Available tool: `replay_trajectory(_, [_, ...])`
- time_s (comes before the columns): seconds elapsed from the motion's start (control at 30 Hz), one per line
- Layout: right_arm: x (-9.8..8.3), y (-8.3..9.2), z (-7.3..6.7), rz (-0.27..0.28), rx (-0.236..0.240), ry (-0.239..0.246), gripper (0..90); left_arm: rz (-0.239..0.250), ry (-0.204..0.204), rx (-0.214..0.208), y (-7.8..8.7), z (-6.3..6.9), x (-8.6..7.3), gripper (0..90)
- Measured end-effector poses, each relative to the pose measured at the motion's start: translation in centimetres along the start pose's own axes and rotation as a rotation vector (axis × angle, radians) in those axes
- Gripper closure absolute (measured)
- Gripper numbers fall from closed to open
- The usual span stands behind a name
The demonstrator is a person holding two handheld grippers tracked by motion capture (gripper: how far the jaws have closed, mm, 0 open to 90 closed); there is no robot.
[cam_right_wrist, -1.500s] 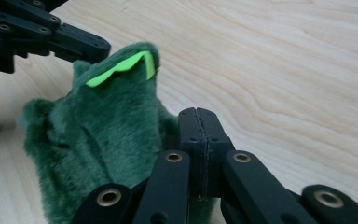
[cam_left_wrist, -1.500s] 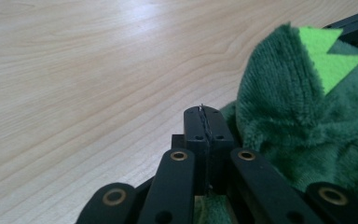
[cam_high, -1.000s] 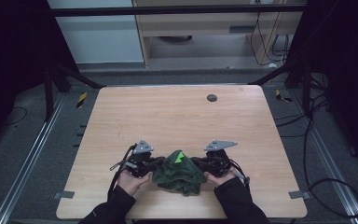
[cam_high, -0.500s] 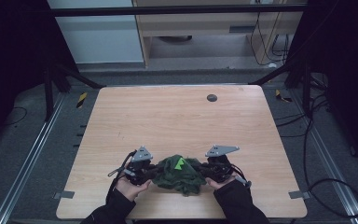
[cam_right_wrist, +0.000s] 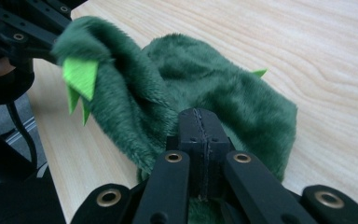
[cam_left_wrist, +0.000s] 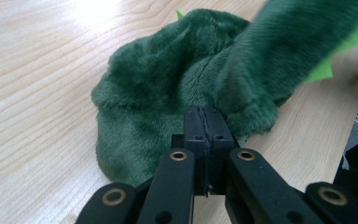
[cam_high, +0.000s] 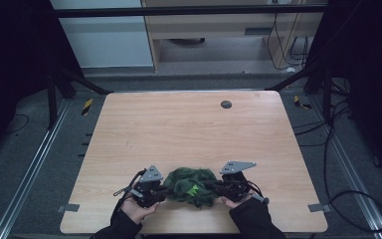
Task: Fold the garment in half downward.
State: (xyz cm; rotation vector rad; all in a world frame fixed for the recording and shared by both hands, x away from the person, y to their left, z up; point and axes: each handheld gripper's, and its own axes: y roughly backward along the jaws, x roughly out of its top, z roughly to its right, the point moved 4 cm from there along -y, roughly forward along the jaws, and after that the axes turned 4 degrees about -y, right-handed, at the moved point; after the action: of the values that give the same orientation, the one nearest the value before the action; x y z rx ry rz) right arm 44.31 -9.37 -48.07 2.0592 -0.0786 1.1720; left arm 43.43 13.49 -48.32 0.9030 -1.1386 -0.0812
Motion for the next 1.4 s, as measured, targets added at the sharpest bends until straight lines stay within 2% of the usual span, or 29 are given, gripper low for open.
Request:
replay_trajectory(0.53, [-1.8,0.7,-0.3,-0.029,0.012,-0.016,90.0,-0.05,-0.003,0.005,-0.5,0.6,-1.3,89.9])
replay_trajectory(0.87, [-2.7,0.5,0.1,-0.07,-0.018,-0.016,89.9,-0.078,-0.014,0.023,-0.9,0.7,-1.8,89.9])
replay_trajectory(1.0, [-2.8,0.2,0.2,-0.067,-0.019,-0.017,89.7,-0.072,-0.012,0.027,-0.8,0.6,-1.7,90.0])
replay_trajectory(1.1, [-2.6,0.3,0.2,-0.058,-0.02,-0.014,89.4,-0.047,-0.006,0.039,-0.2,0.4,-1.4,89.9])
replay_trajectory(1.4, [-1.4,1.5,0.8,0.019,-0.035,-0.024,88.0,0.008,0.019,0.092,1.2,-0.9,-0.8,88.6])
